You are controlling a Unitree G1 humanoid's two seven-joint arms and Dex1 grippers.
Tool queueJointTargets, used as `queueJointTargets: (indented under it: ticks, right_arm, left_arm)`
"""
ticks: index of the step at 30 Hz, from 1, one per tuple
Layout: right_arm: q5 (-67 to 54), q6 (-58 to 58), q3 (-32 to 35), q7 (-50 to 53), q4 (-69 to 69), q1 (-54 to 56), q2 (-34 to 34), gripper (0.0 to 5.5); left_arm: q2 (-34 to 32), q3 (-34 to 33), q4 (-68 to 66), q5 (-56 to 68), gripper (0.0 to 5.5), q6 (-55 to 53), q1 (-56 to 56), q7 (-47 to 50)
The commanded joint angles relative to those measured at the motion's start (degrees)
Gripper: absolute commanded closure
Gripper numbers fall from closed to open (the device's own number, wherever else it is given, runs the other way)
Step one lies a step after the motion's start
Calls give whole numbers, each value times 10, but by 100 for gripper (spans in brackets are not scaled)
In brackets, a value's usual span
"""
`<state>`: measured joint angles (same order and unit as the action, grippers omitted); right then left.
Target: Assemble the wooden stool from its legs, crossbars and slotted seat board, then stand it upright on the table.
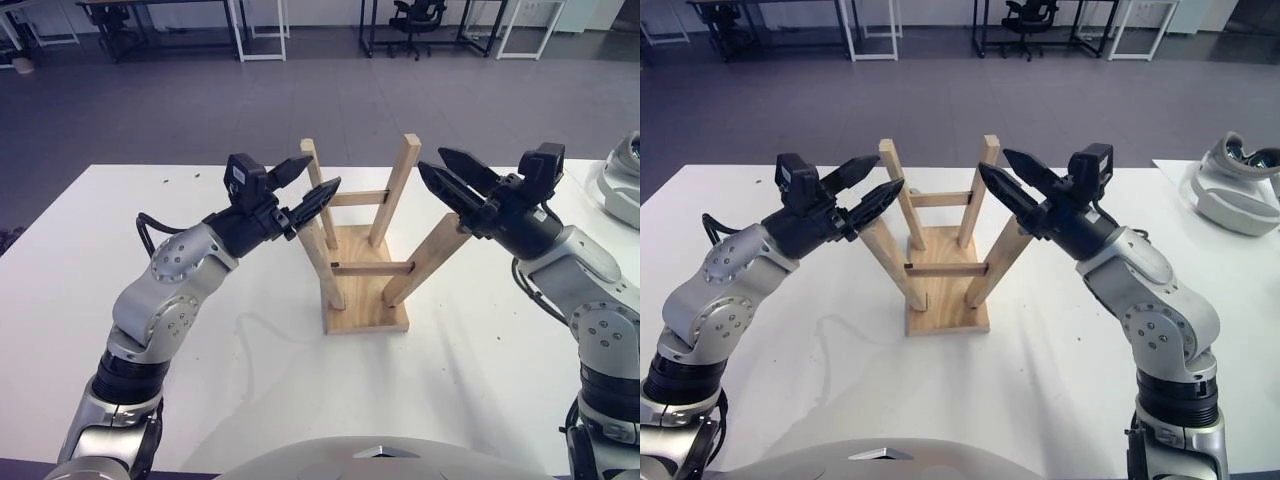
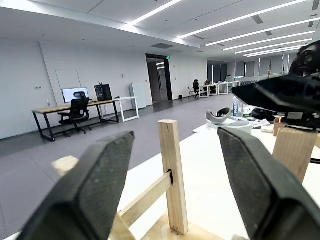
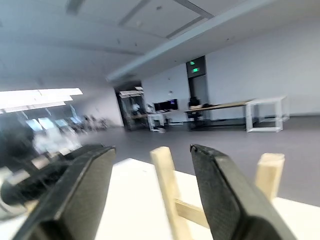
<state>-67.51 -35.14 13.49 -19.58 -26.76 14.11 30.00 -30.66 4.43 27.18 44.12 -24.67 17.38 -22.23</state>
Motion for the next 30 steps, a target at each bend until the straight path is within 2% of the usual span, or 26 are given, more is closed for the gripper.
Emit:
queueJointTargets:
  ticks: [1,3,5,7,9,11,14,16,17,18,19,21,25,27,30]
  right_arm:
    - [-8,5,57,19,115,71,20,272]
    - [100,9,-12,-32,161,58,53,272]
    - [183,18,-115,-110,133,9,75,272]
    - [189,17,-169,-174,53,-38,74,272]
    - [154,7,-199,-187,-39,-57,46,272]
    - [157,17,-180,-168,-52,-45,30,272]
    - [160,49,-44,-133,14,34,61,272]
    - [123,60,50,-126,80,99,88,272]
    - [131,71,75,-135,135,117,96,272]
    - [180,94,63,-144,205,124,101,272]
    - [225,110,40,-148,266,128,99,272]
    - [374,168,-73,-146,436,145,74,272]
    - [547,335,-204,-176,760,215,-55,272]
    - [605,410,-241,-191,846,221,-89,272]
    - [626,496,-260,-313,862,172,-80,272]
  left_arm:
    - [4,-134,-54,80,243,-13,31,14]
    - [-18,-211,-88,93,243,0,28,1]
    - [-70,-254,-172,16,243,44,-15,-44]
    - [-114,-272,-256,-58,243,84,-77,-91]
    - [-131,-267,-268,-87,243,94,-148,-148]
    - [-137,-242,-241,-109,243,88,-201,-187]
    - [-151,-179,-183,-152,243,86,-278,-245]
    - [-162,-140,-135,-160,243,72,-312,-281]
    - [-174,-116,-117,-179,243,68,-324,-296]
    - [-188,-89,-107,-204,243,66,-333,-308]
    - [-197,-69,-103,-223,243,65,-337,-316]
    - [-196,-40,-94,-236,243,56,-334,-327]
    - [-166,45,-146,-305,243,52,-283,-316]
    - [-137,79,-193,-330,243,59,-244,-310]
    - [-78,93,-299,-364,243,86,-162,-264]
